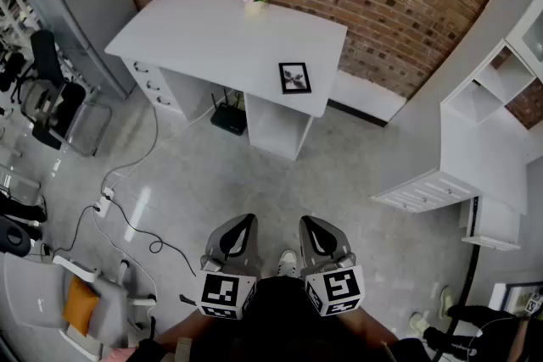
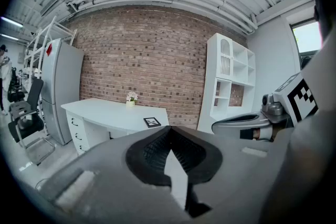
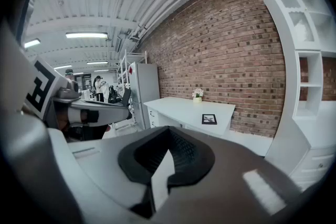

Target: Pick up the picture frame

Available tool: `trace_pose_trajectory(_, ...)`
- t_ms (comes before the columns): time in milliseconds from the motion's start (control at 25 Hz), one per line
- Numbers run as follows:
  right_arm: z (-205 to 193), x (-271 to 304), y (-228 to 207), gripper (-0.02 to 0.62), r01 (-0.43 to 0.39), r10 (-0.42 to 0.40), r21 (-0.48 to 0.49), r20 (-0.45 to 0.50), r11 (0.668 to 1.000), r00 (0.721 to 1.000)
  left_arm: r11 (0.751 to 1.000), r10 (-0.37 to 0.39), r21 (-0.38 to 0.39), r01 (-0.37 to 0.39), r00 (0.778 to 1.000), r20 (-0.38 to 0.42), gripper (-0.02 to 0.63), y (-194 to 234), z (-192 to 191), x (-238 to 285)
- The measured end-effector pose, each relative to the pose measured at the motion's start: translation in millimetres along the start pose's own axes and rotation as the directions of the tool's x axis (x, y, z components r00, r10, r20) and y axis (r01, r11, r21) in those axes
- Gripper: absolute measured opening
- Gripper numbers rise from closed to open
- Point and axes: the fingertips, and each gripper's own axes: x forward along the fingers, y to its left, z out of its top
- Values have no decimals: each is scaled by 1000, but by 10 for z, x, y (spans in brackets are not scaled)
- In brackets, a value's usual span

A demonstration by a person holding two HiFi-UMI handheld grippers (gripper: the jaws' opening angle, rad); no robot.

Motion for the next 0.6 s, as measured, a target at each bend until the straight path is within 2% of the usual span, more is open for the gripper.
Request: trace_pose_trajectory(600,-28,133,221,1,30,-31,45,12,999,999,999,-37,-8,37,999,-17,2,253,-136,-109)
